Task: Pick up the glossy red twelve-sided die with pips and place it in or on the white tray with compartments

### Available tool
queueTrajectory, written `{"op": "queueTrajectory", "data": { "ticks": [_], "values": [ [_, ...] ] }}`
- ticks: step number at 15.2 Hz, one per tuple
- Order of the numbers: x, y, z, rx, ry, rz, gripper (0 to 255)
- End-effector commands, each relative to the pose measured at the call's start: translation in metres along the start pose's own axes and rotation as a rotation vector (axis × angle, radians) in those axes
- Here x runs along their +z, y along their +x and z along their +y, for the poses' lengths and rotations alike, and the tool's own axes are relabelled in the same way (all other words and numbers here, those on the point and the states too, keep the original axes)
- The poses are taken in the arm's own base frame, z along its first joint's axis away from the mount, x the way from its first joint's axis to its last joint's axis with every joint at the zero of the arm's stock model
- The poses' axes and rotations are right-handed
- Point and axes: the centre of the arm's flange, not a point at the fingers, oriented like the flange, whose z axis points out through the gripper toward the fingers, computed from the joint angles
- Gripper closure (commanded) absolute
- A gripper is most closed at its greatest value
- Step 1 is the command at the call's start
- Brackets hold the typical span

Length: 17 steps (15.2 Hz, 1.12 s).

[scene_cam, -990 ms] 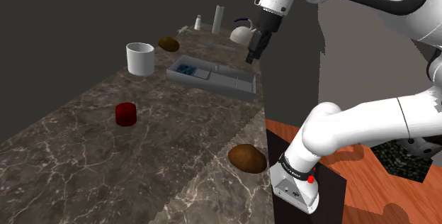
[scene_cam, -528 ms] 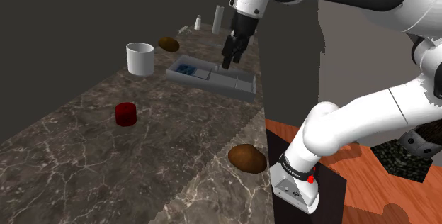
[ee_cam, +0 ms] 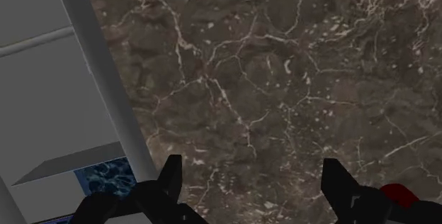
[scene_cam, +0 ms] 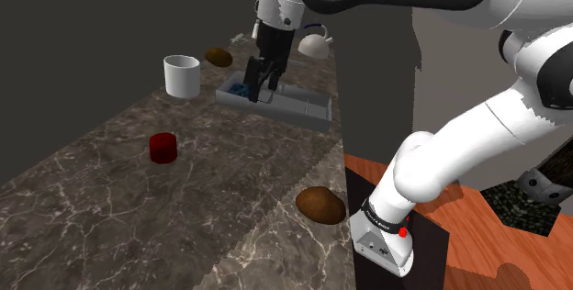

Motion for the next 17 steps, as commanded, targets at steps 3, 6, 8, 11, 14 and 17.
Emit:
{"op": "queueTrajectory", "data": {
  "ticks": [3, 6, 8, 11, 14, 17],
  "values": [
    [0.014, 0.030, -0.045, -0.016, -0.017, -0.007, 0],
    [0.025, 0.051, -0.079, -0.029, -0.031, -0.012, 0],
    [0.034, 0.064, -0.102, -0.037, -0.040, -0.016, 0],
    [0.046, 0.084, -0.137, -0.050, -0.053, -0.021, 0],
    [0.060, 0.104, -0.171, -0.062, -0.066, -0.026, 0],
    [0.073, 0.122, -0.204, -0.074, -0.079, -0.031, 0]
  ]
}}
